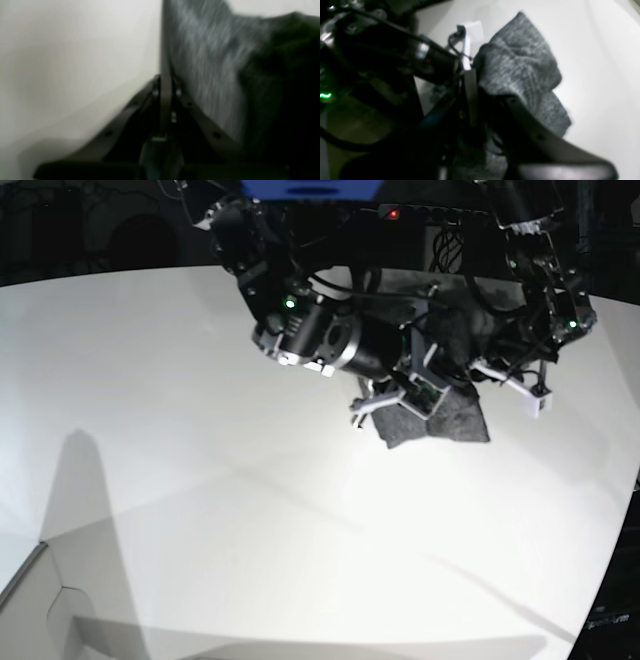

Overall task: Layout the t-shirt on the table in an organized manner, then fold the t-shirt properly
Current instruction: 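Lift the shirt end with the right gripper and fold it toward the left gripper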

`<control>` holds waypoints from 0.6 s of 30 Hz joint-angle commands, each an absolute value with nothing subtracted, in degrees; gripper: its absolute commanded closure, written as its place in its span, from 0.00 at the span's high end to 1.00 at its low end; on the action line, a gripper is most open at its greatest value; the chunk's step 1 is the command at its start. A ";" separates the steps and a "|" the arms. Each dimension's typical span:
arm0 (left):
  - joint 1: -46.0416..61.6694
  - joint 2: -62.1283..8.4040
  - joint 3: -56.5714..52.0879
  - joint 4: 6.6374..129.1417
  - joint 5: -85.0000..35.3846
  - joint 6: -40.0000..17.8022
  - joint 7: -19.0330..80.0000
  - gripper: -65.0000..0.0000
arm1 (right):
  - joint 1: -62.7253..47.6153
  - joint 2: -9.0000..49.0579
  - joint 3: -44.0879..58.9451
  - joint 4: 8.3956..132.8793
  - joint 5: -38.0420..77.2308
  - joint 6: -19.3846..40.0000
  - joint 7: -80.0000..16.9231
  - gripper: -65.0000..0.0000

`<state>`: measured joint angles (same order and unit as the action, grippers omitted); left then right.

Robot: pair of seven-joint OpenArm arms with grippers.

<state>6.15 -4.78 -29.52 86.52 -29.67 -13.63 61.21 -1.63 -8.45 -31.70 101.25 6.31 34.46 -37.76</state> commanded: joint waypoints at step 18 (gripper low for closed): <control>11.82 -7.52 -37.76 96.84 -29.41 -13.41 62.37 0.00 | 5.76 -6.99 -30.46 93.41 6.90 34.42 -31.08 0.00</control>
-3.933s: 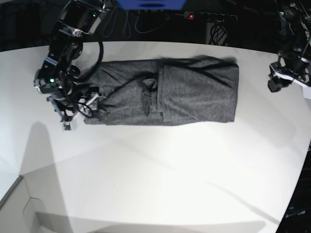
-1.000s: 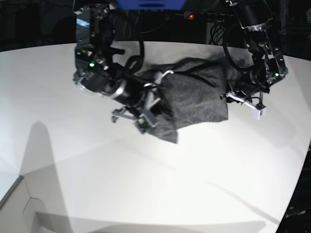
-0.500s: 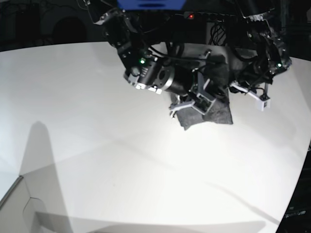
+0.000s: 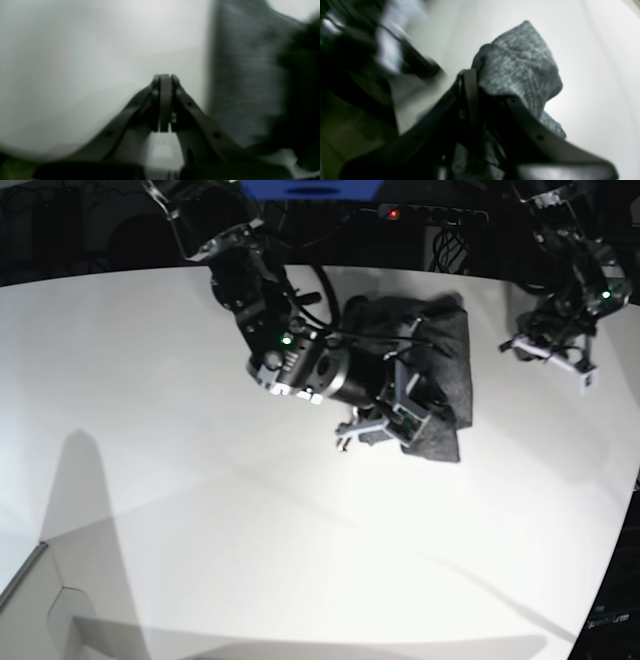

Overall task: Layout the t-shirt on the table in an organized manner, then fold the t-shirt properly
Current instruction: 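Lift the shirt end with the right gripper and fold it toward the left gripper, then press and tuck the folded bundle with the right gripper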

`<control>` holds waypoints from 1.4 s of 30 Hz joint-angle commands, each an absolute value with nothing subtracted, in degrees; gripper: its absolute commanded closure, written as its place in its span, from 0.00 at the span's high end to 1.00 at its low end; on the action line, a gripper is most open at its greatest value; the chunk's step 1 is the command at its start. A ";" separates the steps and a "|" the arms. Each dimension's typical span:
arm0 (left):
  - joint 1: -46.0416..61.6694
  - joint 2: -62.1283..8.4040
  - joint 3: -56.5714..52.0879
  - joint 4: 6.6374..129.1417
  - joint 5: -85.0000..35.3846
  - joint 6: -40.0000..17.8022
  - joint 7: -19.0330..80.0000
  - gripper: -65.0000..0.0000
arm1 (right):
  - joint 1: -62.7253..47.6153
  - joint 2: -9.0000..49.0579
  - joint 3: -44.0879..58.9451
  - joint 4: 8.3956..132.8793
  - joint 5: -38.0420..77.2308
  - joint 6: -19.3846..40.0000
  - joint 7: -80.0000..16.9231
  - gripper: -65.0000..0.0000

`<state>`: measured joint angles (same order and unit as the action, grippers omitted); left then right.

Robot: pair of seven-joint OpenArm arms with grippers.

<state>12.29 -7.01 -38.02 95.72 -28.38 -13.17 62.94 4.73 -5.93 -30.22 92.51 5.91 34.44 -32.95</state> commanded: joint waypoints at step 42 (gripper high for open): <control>14.37 -7.60 -56.48 102.37 -29.49 -13.49 62.46 0.00 | -6.20 -5.32 -13.85 96.04 7.08 34.42 -31.08 0.04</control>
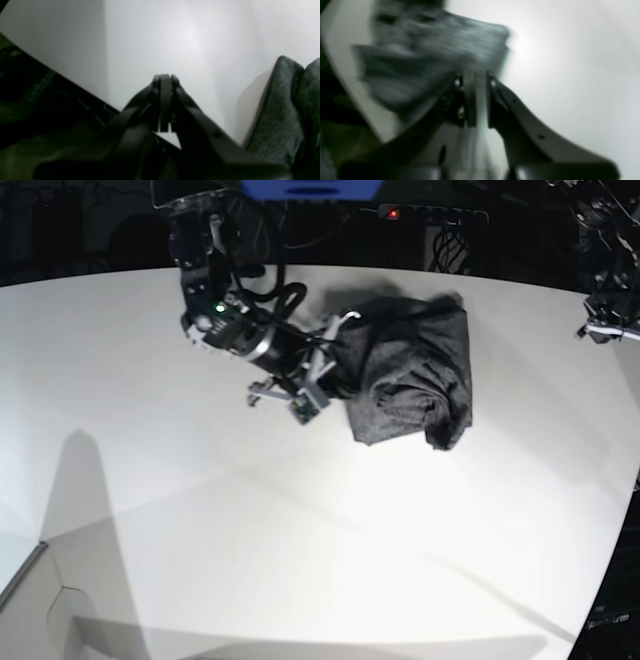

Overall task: Layout the t-shirt on the table in an organized manner, then fold the t-shirt properly
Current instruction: 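Press and tuck the folded bundle with the right gripper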

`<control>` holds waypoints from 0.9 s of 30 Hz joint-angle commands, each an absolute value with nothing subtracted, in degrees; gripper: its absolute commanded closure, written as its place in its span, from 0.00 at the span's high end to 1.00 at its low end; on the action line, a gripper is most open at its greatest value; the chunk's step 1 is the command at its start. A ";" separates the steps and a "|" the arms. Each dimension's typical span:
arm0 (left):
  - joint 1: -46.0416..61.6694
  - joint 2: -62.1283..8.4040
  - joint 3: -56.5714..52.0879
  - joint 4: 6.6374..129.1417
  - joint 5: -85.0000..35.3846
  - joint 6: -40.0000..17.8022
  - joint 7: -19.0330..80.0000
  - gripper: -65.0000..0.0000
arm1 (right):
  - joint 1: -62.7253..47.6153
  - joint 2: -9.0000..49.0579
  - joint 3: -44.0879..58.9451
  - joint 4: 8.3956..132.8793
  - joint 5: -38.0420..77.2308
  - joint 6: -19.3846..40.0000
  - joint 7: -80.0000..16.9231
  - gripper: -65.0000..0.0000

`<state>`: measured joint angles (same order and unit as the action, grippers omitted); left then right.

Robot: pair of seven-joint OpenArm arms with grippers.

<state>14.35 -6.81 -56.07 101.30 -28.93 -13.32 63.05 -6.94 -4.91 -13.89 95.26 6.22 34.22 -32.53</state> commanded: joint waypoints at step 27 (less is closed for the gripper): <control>18.42 -8.75 -65.80 102.37 -46.02 -13.49 62.46 0.00 | -4.09 -0.92 -31.43 101.32 7.16 34.51 -31.08 0.01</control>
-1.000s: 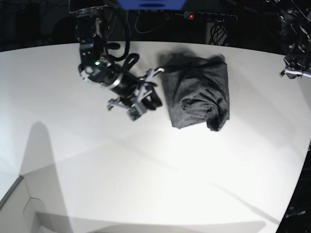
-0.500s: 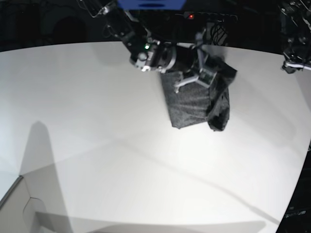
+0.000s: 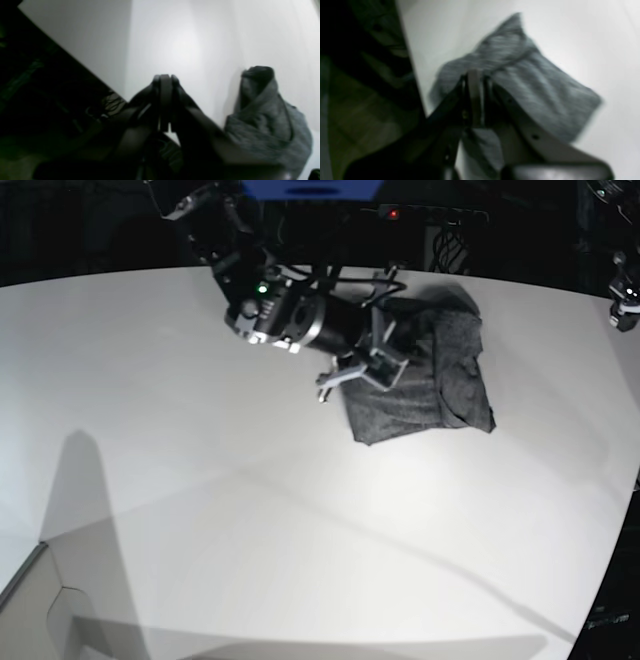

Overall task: Layout the t-shirt on the table in an organized manner, then fold the t-shirt properly
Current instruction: 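Press and tuck the folded bundle with the right gripper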

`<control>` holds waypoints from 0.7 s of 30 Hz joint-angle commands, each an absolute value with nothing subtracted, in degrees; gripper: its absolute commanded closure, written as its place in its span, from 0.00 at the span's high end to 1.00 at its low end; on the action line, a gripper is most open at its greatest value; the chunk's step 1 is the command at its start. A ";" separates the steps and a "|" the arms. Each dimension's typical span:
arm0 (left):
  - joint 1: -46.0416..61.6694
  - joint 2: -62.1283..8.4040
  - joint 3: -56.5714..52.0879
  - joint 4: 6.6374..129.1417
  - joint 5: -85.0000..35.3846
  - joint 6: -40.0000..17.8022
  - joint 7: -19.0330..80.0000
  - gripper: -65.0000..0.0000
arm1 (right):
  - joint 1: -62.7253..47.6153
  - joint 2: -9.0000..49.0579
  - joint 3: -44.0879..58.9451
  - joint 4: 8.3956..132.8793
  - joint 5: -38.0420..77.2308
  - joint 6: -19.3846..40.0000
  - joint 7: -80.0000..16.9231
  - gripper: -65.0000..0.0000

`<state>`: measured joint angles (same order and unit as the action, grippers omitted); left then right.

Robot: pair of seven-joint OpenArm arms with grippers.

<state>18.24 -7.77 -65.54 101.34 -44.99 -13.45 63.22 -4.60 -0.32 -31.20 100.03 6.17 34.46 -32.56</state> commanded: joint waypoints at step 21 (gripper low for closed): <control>18.15 -8.31 -65.36 101.85 -52.18 -13.49 62.46 0.00 | 2.51 -9.00 -20.35 97.54 6.99 27.38 -40.22 0.30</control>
